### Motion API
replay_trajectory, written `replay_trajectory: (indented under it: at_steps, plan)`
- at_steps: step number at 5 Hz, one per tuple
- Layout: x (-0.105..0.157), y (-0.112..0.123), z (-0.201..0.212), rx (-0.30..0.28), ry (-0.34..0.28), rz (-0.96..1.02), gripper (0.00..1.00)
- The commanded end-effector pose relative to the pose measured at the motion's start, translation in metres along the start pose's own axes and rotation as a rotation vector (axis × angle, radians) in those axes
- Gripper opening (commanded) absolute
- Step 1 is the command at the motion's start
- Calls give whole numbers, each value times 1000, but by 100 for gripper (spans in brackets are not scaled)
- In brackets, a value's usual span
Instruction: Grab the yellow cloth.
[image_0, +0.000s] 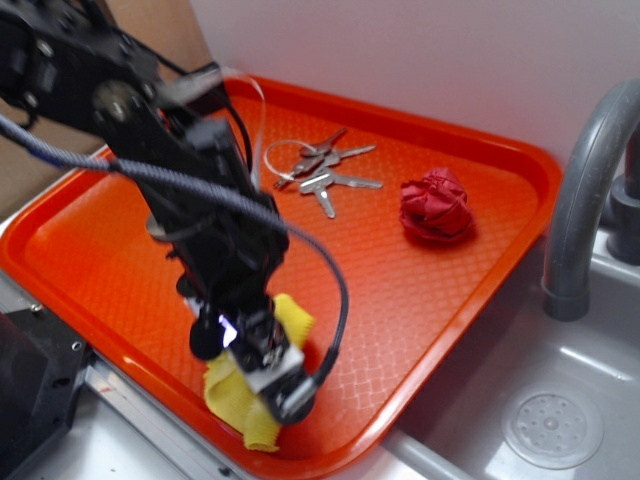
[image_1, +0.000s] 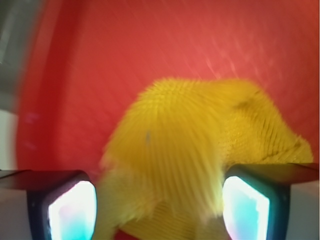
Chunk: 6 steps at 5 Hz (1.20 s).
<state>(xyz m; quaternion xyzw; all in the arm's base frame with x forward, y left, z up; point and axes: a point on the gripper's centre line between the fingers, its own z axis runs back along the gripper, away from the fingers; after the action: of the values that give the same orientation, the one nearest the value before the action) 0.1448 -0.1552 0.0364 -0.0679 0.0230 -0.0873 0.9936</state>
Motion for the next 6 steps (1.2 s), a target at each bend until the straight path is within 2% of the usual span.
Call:
replay_trajectory:
  at_steps: [1,2,3,4,5,6]
  plan:
    - [12,7,-26,-75,62,-77,81]
    - [5,10,-13,-50,19,-73,0]
    - [3,15,3,30,14,-41,0]
    - [4,27,33,107,-30,3,0]
    - [15,35,75,87,-140,18,0]
    - [26,31,82,73,-130,-101,100]
